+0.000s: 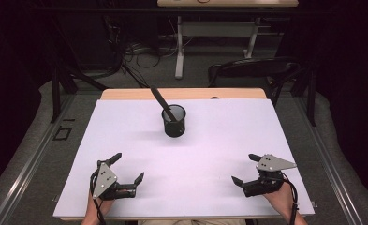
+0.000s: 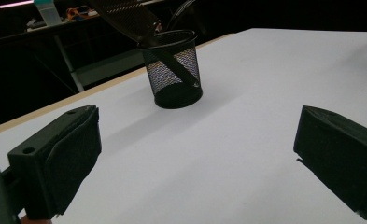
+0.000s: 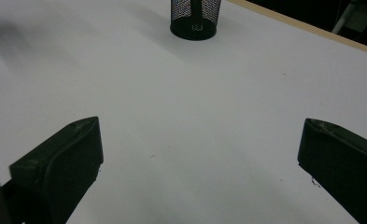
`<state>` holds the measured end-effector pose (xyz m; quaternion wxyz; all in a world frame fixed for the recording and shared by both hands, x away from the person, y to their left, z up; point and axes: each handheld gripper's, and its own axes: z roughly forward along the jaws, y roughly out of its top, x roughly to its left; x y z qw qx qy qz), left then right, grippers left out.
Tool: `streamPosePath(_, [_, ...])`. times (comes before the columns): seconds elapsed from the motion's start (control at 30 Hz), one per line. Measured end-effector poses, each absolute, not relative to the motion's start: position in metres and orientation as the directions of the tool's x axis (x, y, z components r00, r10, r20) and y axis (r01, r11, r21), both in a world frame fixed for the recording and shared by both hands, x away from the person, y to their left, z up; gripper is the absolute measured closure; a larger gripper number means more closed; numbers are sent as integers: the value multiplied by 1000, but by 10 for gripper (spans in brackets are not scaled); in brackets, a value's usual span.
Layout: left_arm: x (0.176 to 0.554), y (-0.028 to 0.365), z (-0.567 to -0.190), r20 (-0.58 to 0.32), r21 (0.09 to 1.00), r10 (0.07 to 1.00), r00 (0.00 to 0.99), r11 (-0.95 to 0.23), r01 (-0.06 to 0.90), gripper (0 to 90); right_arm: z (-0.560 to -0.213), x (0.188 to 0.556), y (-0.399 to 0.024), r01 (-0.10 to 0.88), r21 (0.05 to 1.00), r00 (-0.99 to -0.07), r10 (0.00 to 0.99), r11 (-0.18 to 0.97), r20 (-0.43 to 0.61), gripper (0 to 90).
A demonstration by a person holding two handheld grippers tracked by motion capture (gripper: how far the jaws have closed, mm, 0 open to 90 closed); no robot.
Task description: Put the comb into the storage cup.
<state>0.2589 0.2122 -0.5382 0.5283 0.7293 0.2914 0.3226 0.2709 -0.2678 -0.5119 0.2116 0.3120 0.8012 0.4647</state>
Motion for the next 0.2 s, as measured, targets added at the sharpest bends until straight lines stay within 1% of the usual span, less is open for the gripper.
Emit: streamPosePath(0.2, [260, 212, -539, 159, 957, 767, 622, -274, 93, 8, -512, 271, -269, 299, 877, -715, 698, 375, -54, 0])
